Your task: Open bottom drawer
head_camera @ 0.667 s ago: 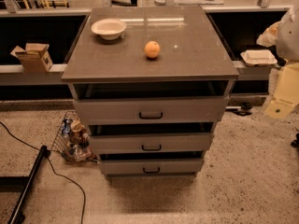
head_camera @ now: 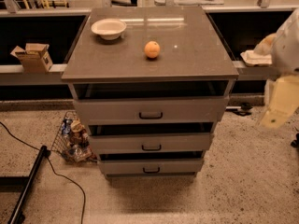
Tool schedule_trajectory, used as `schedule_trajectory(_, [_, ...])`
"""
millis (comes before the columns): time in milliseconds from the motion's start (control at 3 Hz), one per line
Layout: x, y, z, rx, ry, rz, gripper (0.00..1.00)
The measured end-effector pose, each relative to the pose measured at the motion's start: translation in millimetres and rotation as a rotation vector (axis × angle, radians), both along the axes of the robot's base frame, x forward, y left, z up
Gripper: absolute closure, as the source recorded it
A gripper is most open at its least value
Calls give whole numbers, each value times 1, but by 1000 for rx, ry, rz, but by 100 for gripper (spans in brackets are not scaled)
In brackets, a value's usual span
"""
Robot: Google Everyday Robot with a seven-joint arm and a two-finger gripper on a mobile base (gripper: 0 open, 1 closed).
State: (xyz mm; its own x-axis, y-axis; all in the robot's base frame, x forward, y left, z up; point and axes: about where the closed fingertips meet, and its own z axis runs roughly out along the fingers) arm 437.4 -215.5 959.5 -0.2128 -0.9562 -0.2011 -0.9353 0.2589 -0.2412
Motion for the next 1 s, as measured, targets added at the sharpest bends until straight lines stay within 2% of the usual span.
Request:
schedule_trajectory(667, [-2,12,-149,99,61,119,0])
schedule_trajectory(1000, [3,33,-223,187,113,165,0])
